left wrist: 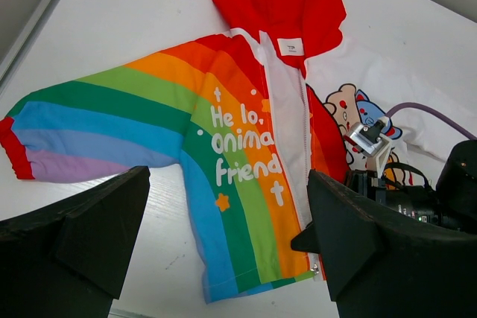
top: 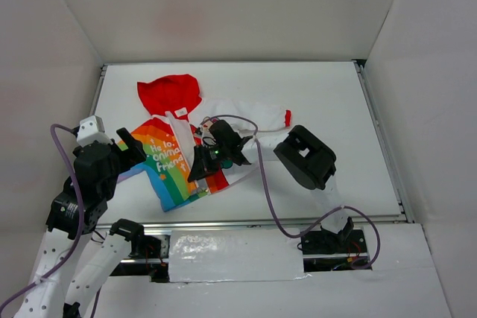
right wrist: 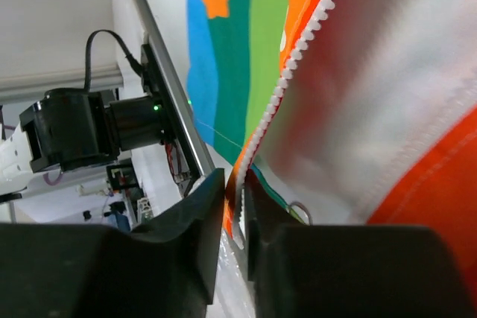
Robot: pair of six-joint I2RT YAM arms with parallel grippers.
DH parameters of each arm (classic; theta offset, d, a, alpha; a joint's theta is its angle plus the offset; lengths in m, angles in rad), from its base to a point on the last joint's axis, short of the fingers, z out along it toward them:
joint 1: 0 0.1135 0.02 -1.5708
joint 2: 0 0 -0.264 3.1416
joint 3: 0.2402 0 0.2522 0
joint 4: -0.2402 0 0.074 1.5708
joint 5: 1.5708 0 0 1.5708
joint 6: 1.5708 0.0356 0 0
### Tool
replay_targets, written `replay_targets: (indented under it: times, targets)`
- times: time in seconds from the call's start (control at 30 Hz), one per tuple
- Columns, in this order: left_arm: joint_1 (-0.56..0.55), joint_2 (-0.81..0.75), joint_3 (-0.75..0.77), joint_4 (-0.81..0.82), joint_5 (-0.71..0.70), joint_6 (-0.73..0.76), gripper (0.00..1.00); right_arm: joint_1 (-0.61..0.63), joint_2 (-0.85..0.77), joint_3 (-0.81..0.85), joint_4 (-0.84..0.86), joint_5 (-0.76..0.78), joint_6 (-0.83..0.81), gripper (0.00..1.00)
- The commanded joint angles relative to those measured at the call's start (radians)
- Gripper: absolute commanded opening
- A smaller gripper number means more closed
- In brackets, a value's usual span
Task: Zip up the jacket
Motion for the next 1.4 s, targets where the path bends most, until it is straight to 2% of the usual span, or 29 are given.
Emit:
replay_targets:
  times: [0.0, 0.03, 0.13, 0.33, 0.43, 0.47, 0.53, 0.57, 0.67, 0.8, 0.9, 1.03, 1.2, 1.37]
  targets:
    - [0.007, 0.0, -0.004, 0.04, 0.005, 0.027, 0.99, 0.013, -0.065, 0.001, 0.072, -0.018, 0.014, 0.2]
    - [0.005, 0.0, -0.004, 0.04, 0.004, 0.027, 0.99, 0.013, -0.061, 0.002, 0.073, -0.02, 0.015, 0.19]
    - [0.007, -0.005, -0.005, 0.04, 0.002, 0.026, 0.99, 0.015, -0.057, 0.007, 0.077, -0.02, 0.018, 0.06]
    - [0.007, 0.001, 0.013, 0.015, 0.022, -0.01, 0.99, 0.015, -0.087, 0.009, 0.078, -0.01, 0.014, 0.0]
    - [0.007, -0.012, 0.021, -0.014, 0.189, -0.091, 0.99, 0.013, -0.112, -0.007, 0.093, -0.013, 0.012, 0.0]
    - [0.007, -0.029, -0.007, -0.013, 0.287, -0.12, 0.99, 0.015, -0.126, -0.014, 0.122, -0.013, 0.015, 0.0]
    - [0.007, -0.058, -0.053, -0.019, 0.364, -0.217, 1.0, 0.015, -0.141, -0.043, 0.179, -0.009, 0.024, 0.0]
    - [0.005, -0.069, -0.112, -0.014, 0.442, -0.238, 0.99, 0.015, -0.156, -0.053, 0.199, -0.009, 0.028, 0.0]
    - [0.007, -0.124, -0.238, 0.012, 0.527, -0.324, 0.98, 0.015, -0.18, -0.093, 0.27, 0.008, 0.043, 0.0]
    - [0.007, -0.227, -0.399, 0.113, 0.712, -0.427, 0.93, 0.015, -0.204, -0.12, 0.352, 0.017, 0.078, 0.0]
    - [0.005, -0.281, -0.501, 0.199, 0.786, -0.462, 0.9, 0.013, -0.209, -0.122, 0.4, 0.006, 0.113, 0.0]
    - [0.007, -0.296, -0.562, 0.277, 0.818, -0.462, 0.83, 0.026, -0.219, -0.123, 0.409, 0.009, 0.13, 0.0]
    - [0.007, -0.285, -0.558, 0.299, 0.802, -0.452, 0.82, 0.044, -0.235, -0.12, 0.333, 0.077, 0.091, 0.0]
    - [0.007, -0.273, -0.558, 0.316, 0.78, -0.449, 0.74, 0.053, -0.247, -0.139, 0.307, 0.118, 0.089, 0.0]
